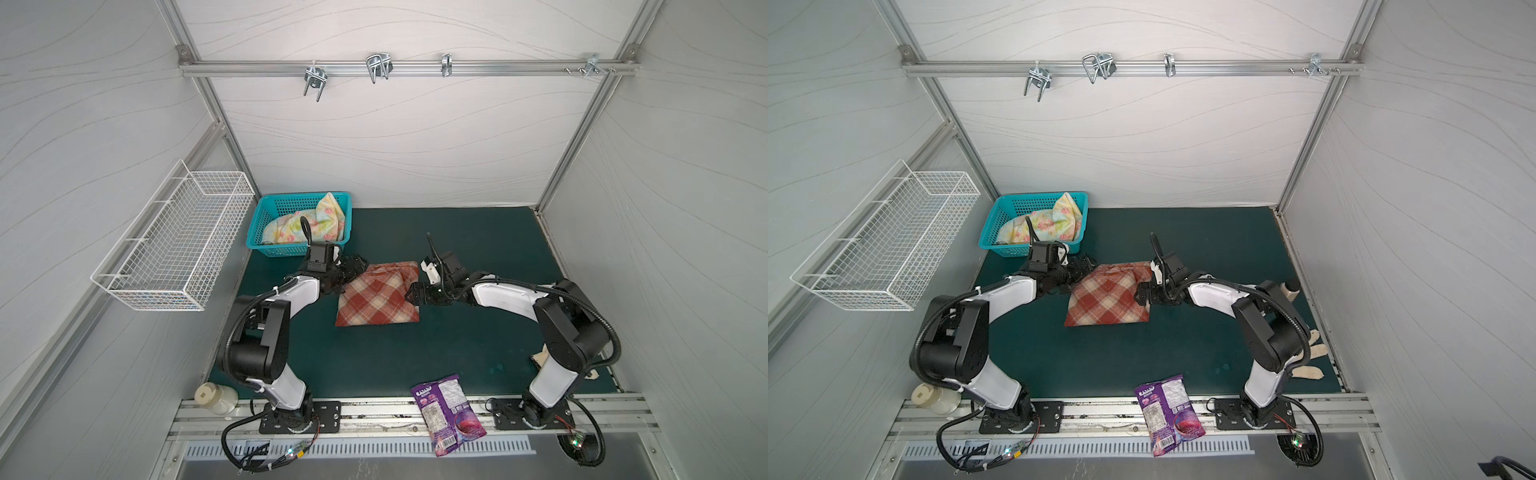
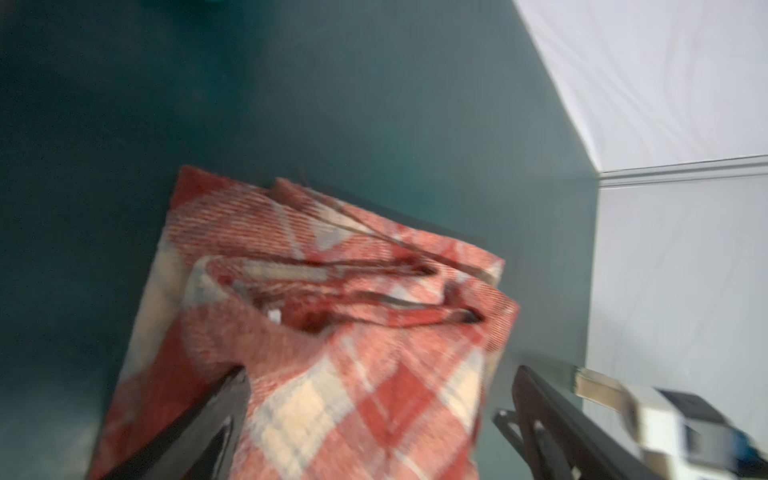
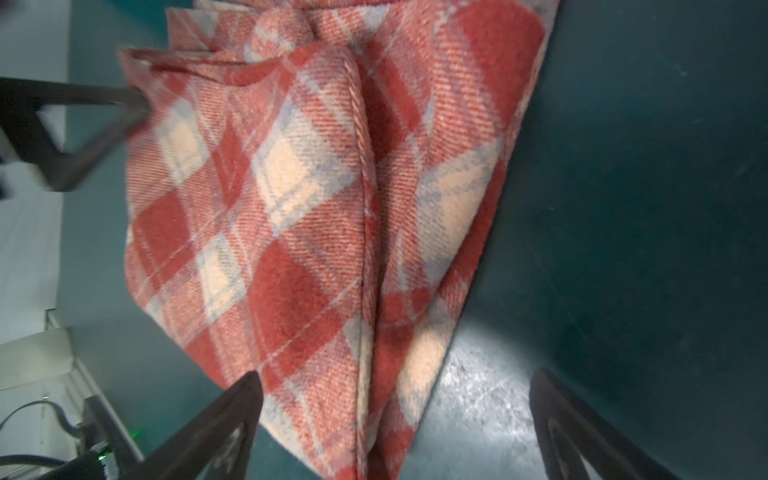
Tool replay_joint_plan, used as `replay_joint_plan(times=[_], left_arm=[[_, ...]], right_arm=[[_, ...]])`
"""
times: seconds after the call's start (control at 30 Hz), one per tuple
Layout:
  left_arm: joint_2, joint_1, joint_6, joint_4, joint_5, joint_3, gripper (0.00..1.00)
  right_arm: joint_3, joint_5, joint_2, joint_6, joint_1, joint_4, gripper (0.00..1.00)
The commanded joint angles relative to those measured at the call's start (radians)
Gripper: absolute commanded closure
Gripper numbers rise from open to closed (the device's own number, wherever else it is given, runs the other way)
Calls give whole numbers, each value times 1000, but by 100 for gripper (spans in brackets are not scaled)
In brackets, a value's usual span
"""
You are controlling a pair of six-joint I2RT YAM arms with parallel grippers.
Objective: Fold and stack the skirts
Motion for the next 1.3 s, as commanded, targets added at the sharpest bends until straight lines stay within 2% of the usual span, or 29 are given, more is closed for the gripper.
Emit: replay_joint_plan(times=[0.0,0.1,0.23,0.53,0.67,0.8,0.87,0.93,0.97,1.07,1.27], left_arm=[[-177,2,-9,-69,21,26,1],[-299,2,12,-204,-12,54,1],[-383,2,48,-341,-42,61,1],[-504,3,51,-362,-72,-62,1],[-535,3,45,-356,-71,-98,1],[-551,2,46,-353,-78,-126,1],[-558,2,47,-351,-81,-137,1],[-565,3,48,-350,-81,-148,1],[-568,3,48,-348,-81,-153,1],[-585,3,47,-340,-80,-171,1],[-616,3,43,-313,-78,-205,1]], right_arm=[[36,43,51,-19,8,-11,1],[54,32,88,-23,15,8,1],[105,18,142,-21,34,7,1],[176,59,235,19,74,-27,7],[171,72,259,42,77,-15,22],[165,95,260,48,76,-10,59],[176,99,260,38,76,-22,69],[193,96,265,21,76,-38,87],[201,96,265,14,76,-45,92],[228,103,266,-12,65,-74,100],[335,175,273,-121,-4,-222,100]])
